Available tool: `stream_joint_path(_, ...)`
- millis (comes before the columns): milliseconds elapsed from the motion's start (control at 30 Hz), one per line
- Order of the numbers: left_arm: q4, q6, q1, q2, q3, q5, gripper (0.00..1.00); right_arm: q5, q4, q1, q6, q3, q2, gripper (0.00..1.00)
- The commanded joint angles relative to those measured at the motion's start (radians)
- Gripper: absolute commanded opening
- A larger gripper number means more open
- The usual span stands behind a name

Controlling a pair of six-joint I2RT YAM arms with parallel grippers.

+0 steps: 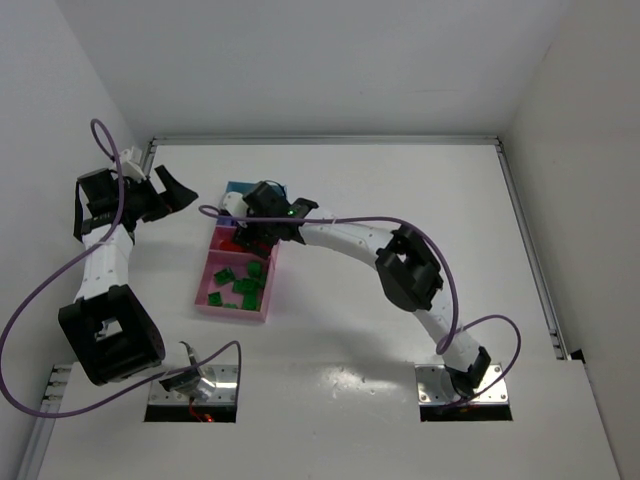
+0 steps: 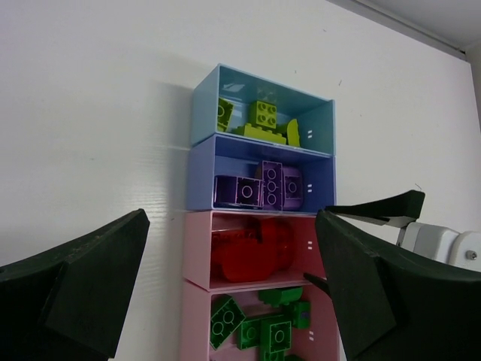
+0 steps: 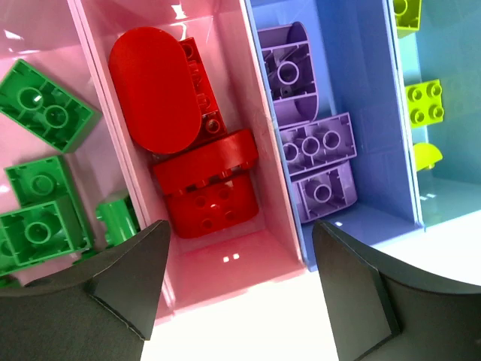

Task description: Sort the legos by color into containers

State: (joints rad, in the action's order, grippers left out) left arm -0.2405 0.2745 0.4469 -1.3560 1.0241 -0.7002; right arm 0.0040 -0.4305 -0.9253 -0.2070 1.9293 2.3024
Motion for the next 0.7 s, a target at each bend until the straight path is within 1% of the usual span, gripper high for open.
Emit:
stream_joint_path(0,0.006,-0.046,0.013,0.023,0.047,-0.03,1.0,-0.009,-0.014,-0.007,0.069,-0.003,-0.137,0.77)
stream_joint_path(100,-0.016,-0.069,0.013,0.052,0.057,-0.03,1.0,0.027,-0.014,0.012,0.097,-0.048,-0.228,0.77)
stream_joint_path(133,-0.029,-0.093,0.013,0.052,0.057,-0.045,1.0,0.06,0.002,0.022,0.097,-0.111,-0.312,0.77)
stream_joint_path(167,-0.039,-0.103,0.013,0.067,0.057,-0.045,1.0,0.074,0.003,0.022,0.097,-0.143,-0.358,0.77)
stream_joint_path(267,-0.081,-0.156,-0.026,0.08,0.057,0.007,1.0,0.123,0.013,0.086,0.066,-0.28,-0.532,0.78)
stream_joint_path(300,-0.092,-0.182,-0.045,0.08,0.045,0.017,1.0,0.123,0.0,0.141,0.051,-0.355,-0.573,0.78)
stream_joint_path(333,-0.092,-0.193,-0.054,0.08,0.027,0.031,1.0,0.123,-0.011,0.176,0.05,-0.39,-0.612,0.78)
stream_joint_path(367,-0.092,-0.205,-0.054,0.08,0.013,0.045,1.0,0.096,-0.048,0.221,0.06,-0.455,-0.683,0.78)
stream_joint_path(400,-0.092,-0.216,-0.066,0.08,-0.016,0.062,1.0,0.059,-0.066,0.318,0.07,-0.487,-0.717,0.78)
stream_joint_path(433,-0.092,-0.227,-0.066,0.064,-0.028,0.071,1.0,0.007,-0.082,0.362,0.07,-0.524,-0.75,0.78)
stream_joint_path(467,-0.092,-0.244,-0.066,0.055,-0.039,0.071,1.0,-0.004,-0.092,0.394,0.07,-0.562,-0.783,0.78)
stream_joint_path(500,-0.092,-0.253,-0.077,0.032,-0.039,0.082,1.0,-0.004,-0.093,0.42,0.07,-0.645,-0.849,0.78)
stream_joint_path(567,-0.092,-0.253,-0.077,0.008,-0.048,0.093,1.0,-0.004,-0.082,0.483,0.07,-0.726,-0.908,0.78)
stream_joint_path(667,-0.092,-0.276,-0.077,-0.023,-0.048,0.12,1.0,-0.047,-0.054,0.58,0.089,-0.893,-1.0,0.78)
